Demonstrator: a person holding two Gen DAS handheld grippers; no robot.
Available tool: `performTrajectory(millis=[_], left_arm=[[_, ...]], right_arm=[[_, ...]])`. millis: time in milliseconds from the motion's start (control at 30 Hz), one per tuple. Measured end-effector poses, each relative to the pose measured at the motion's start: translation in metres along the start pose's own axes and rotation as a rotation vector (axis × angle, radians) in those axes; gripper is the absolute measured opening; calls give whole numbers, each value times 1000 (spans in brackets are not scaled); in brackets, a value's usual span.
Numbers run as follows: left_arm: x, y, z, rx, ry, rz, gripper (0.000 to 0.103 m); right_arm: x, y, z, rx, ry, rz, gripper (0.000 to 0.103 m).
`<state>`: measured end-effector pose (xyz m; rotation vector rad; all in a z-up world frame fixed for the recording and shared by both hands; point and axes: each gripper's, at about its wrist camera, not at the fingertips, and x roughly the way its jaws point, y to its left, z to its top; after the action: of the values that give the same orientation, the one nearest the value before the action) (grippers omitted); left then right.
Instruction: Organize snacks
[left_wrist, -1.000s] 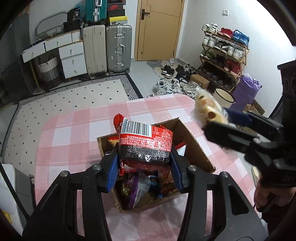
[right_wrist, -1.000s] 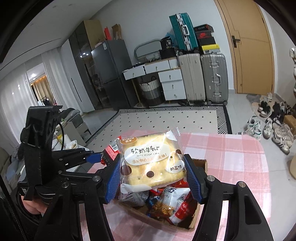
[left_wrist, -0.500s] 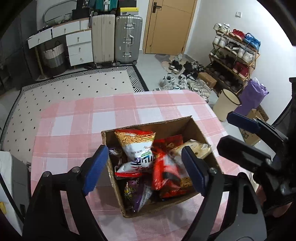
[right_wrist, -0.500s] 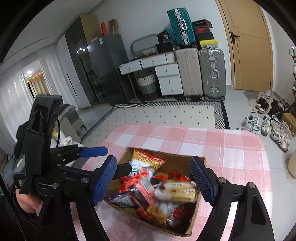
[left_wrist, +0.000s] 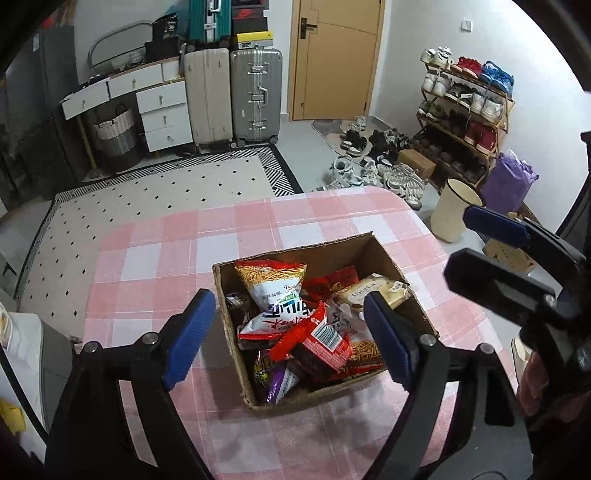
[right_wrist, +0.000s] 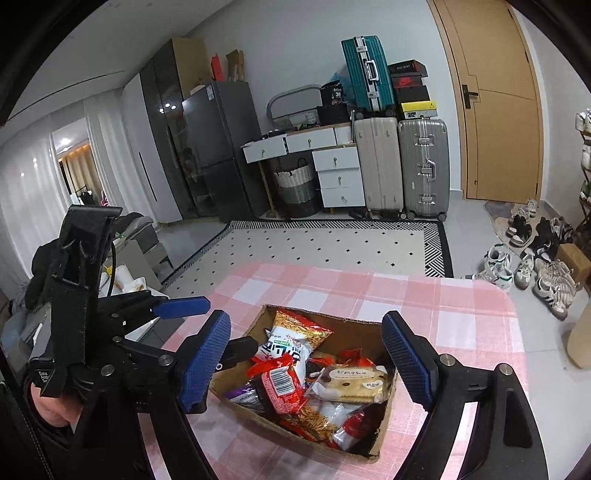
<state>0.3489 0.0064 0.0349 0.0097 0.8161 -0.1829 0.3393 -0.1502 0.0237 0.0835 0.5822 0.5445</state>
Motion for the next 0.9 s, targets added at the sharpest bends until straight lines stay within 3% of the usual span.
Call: performTrajectory(millis=[500, 633, 767, 900], left_arm=[[-65, -23, -33, 17, -70, 68, 89], [-83, -27, -47, 7, -91, 69, 101], [-105, -32, -65, 3, -133, 105, 102], [-123, -30, -80, -29, -147, 93, 102]], right_arm=[[-55, 9, -29, 23, -37, -22, 87], [-69, 12, -47, 31, -40, -22, 87], [-84, 18, -64, 29, -46, -24, 88], [-103, 26, -78, 36, -63, -27, 92]])
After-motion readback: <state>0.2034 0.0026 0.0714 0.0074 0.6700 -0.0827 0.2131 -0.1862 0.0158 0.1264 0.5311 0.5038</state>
